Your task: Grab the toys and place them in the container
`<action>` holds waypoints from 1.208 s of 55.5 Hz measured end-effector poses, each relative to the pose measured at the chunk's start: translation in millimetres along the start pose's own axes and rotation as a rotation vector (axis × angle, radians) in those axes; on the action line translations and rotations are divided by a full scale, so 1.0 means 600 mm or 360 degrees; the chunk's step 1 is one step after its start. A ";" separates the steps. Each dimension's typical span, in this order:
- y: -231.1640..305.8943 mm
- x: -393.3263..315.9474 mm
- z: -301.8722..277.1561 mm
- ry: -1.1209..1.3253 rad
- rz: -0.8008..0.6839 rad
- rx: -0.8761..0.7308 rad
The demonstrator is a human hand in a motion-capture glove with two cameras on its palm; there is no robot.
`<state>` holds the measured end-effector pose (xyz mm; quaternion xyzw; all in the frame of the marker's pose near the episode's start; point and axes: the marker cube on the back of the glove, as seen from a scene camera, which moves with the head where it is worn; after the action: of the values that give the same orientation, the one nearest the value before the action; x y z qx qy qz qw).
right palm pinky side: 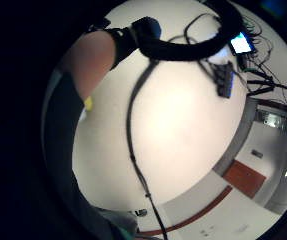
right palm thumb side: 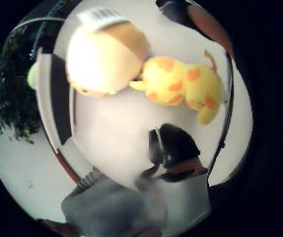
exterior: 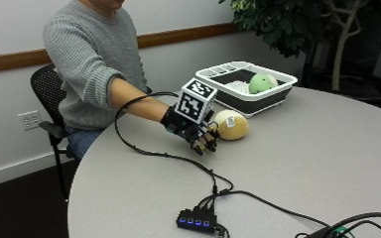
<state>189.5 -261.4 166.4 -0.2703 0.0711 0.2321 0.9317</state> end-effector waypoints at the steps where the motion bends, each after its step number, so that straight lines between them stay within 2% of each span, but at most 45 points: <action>1: -0.003 0.001 0.009 0.0009 0.0006 -0.0011; 11: -0.013 -0.001 0.046 0.0017 0.0060 0.0176; 24: -0.002 -0.004 0.030 0.0078 0.0005 0.0217; 29: 0.009 -0.001 -0.032 -0.0045 -0.0013 0.0337; 36: 0.024 0.052 -0.212 -0.0359 0.0003 0.0612; 42: 0.070 0.019 -0.282 -0.0300 -0.0113 0.0771; 48: 0.090 -0.013 -0.327 -0.0256 -0.0200 0.0826; 56: 0.094 -0.129 -0.331 -0.0326 -0.0392 0.0786; 67: 0.088 -0.420 -0.321 -0.0209 -0.0781 0.0753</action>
<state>-59.2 -424.5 44.1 -0.0404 -0.0042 -0.0048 0.9992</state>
